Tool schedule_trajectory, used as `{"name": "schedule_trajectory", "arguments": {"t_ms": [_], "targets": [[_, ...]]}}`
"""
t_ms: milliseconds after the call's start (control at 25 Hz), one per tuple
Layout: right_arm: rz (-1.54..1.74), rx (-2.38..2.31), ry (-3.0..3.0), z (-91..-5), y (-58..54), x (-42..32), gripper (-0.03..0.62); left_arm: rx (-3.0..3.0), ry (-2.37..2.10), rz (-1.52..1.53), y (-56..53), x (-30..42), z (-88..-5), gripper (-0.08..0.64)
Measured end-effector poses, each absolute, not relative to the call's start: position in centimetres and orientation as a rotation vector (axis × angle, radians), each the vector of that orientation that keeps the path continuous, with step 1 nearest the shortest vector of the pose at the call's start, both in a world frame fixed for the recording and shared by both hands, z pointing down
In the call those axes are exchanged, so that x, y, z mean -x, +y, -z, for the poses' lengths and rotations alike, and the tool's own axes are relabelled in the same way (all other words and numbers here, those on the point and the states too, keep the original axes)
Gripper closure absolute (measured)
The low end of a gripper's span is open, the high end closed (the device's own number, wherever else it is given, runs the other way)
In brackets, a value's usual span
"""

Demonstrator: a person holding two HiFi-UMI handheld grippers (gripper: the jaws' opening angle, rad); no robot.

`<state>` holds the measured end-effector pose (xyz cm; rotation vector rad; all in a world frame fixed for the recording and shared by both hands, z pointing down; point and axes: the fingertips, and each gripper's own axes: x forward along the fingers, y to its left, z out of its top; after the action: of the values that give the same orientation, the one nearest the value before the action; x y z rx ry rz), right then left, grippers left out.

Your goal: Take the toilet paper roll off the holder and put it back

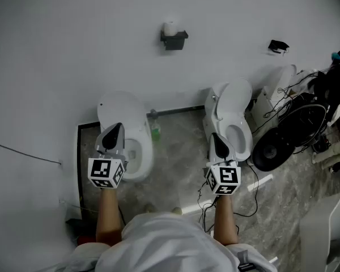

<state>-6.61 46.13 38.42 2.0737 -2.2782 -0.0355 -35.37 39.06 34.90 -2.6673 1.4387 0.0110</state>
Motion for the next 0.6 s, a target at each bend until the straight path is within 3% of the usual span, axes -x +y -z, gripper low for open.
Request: {"name": "schedule_trajectory", "arguments": {"t_ms": [600], "targets": [[0.053, -2.073, -2.352, -38.12, 46.30, 6.34, 0.591, 2.664, 1.434, -0.001, 39.36, 34.33, -35.07, 0.560]]}}
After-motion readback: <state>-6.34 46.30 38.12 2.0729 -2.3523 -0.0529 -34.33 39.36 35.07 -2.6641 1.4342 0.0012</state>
